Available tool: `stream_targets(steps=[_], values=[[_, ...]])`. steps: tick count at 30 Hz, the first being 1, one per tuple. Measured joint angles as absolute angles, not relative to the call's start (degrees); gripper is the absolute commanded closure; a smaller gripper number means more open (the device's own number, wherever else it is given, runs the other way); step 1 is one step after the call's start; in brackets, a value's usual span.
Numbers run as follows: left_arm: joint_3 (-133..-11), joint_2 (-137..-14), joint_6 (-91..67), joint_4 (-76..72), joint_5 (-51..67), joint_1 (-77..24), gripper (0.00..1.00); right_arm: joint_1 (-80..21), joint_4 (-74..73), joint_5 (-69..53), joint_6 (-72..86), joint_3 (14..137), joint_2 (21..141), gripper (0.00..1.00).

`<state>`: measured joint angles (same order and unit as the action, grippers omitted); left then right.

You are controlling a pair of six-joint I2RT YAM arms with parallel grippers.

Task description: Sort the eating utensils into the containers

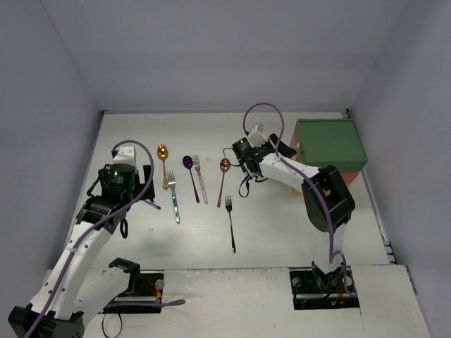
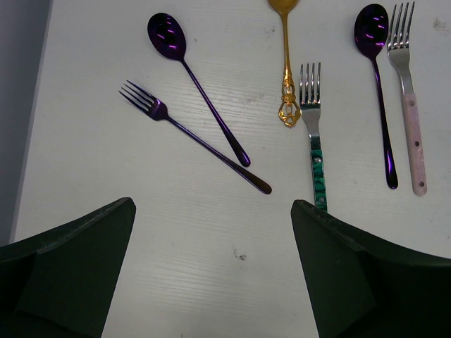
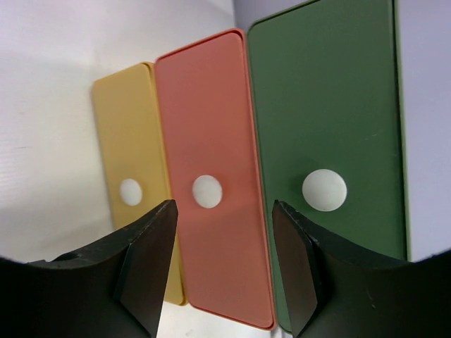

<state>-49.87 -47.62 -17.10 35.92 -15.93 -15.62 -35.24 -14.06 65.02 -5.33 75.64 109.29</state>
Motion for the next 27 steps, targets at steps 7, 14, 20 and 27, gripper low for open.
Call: stream_targets(steps=[7, 14, 20, 27], values=[[-49.9, -47.6, -17.1, 35.9, -15.9, -15.6, 0.09, -35.3, -14.0, 70.9, -7.7, 76.1, 113.4, 0.50], [-49.9, -47.6, -17.1, 35.9, -15.9, -15.6, 0.09, -35.3, -14.0, 73.5, -8.5, 76.1, 116.2, 0.53], [-49.9, -47.6, -17.1, 35.9, -15.9, -15.6, 0.09, -35.2, -13.9, 74.9, -8.7, 76.2, 116.5, 0.57], [-49.9, -47.6, -17.1, 35.9, -15.9, -15.6, 0.09, -35.3, -14.0, 67.9, -6.5, 76.1, 115.0, 0.57]])
